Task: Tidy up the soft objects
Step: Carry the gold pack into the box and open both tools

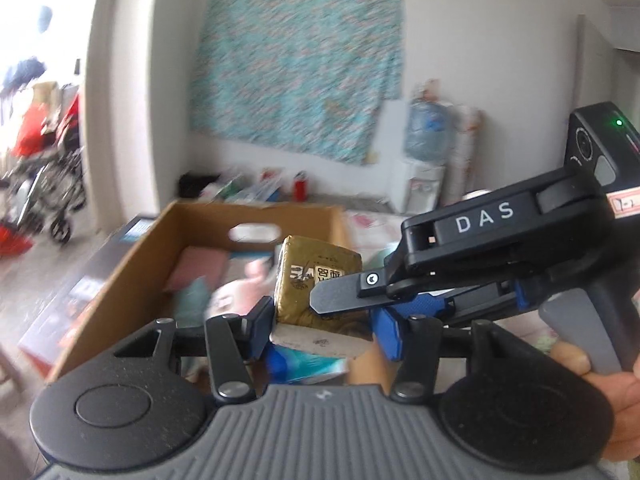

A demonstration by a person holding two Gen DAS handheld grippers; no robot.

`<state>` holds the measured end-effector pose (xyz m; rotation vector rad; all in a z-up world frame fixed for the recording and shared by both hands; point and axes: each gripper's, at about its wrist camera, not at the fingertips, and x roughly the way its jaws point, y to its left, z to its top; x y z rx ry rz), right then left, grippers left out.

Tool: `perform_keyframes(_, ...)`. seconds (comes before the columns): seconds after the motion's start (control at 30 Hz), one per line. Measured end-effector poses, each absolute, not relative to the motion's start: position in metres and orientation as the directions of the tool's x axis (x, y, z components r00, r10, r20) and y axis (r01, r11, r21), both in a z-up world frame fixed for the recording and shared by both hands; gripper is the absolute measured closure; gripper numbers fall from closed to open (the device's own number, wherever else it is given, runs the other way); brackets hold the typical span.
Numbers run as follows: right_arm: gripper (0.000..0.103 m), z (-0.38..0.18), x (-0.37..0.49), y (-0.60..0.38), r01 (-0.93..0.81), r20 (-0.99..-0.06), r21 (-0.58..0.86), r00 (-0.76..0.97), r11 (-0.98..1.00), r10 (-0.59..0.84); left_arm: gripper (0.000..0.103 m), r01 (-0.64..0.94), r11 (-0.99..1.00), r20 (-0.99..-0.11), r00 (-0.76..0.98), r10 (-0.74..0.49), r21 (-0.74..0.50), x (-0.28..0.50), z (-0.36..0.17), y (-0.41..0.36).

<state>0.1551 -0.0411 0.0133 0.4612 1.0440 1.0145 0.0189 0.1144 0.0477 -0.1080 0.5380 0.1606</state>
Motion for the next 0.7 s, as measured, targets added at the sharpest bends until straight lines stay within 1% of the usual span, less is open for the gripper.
perform_keyframes(0.17,0.063,0.001,0.176,0.028,-0.464,-0.564,0.733,-0.006,0.498,0.826,0.049,-0.256,0.959,-0.641,0.758,0.12,-0.124,0.042,0.033,0.165)
perform_keyframes(0.27,0.063,-0.013,0.188,0.061,-0.459,-0.618,0.718,-0.074,0.523,0.783,0.049,-0.291,0.943,-0.711,0.697,0.093,-0.161,0.057,0.018,0.19)
perform_keyframes(0.4,0.063,-0.036,0.201,0.094,-0.451,-0.68,0.694,-0.154,0.561,0.717,0.049,-0.328,0.922,-0.784,0.619,0.044,-0.206,0.054,-0.005,0.219)
perform_keyframes(0.53,0.063,-0.058,0.213,0.118,-0.443,-0.72,0.672,-0.207,0.593,0.662,0.046,-0.391,0.879,-0.829,0.559,-0.009,-0.273,0.058,-0.024,0.241)
perform_keyframes(0.7,0.063,-0.078,0.223,0.136,-0.431,-0.746,0.654,-0.231,0.621,0.625,0.045,-0.404,0.87,-0.833,0.553,-0.014,-0.282,0.054,-0.027,0.244)
